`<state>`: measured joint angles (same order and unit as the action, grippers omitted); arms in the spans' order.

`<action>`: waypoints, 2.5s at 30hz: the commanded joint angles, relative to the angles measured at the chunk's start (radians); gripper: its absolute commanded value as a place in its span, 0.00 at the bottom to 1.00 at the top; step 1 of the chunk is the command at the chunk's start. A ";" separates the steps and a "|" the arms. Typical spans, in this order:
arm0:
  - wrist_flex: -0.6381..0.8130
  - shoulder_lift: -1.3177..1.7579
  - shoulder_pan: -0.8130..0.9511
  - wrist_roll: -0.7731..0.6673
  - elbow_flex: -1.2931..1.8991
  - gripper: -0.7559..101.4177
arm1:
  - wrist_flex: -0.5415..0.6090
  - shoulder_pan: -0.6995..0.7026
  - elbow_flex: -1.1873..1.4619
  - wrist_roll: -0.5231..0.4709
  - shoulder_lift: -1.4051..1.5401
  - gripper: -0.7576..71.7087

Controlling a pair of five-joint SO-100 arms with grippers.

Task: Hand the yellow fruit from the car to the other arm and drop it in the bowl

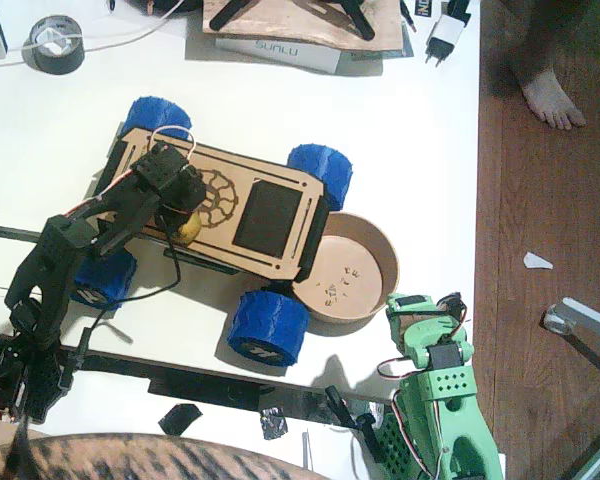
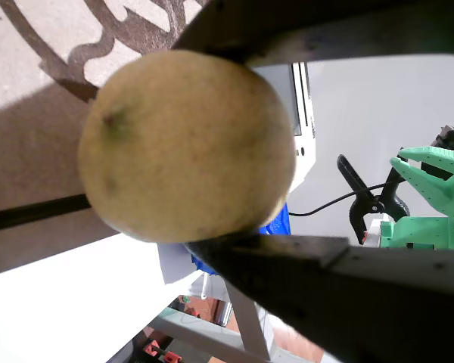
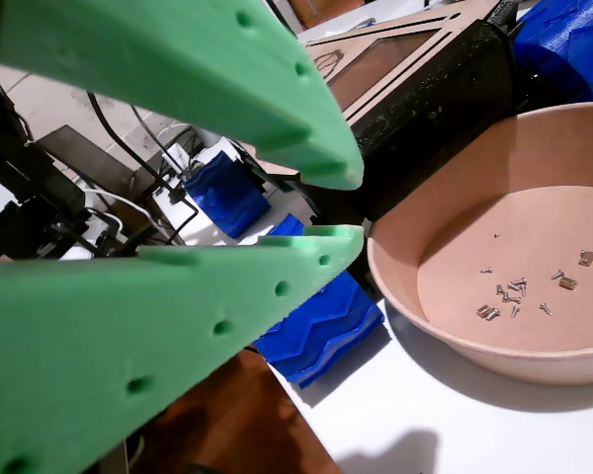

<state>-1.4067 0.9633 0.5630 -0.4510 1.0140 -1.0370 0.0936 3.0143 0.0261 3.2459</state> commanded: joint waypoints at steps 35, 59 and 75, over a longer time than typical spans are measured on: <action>-0.304 1.002 0.448 -0.328 -0.015 0.01 | 0.138 0.410 -0.399 -0.899 -0.115 0.01; 0.499 1.513 0.555 -0.537 1.121 0.01 | 0.383 0.923 -0.288 -1.112 -0.138 0.34; 0.741 1.592 0.712 -0.865 1.339 0.01 | 0.627 0.897 -0.357 -1.089 -0.380 0.50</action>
<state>-0.6949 2.5188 1.2655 -1.2824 2.3654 -0.4602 0.9940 2.7213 -1.0738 2.8977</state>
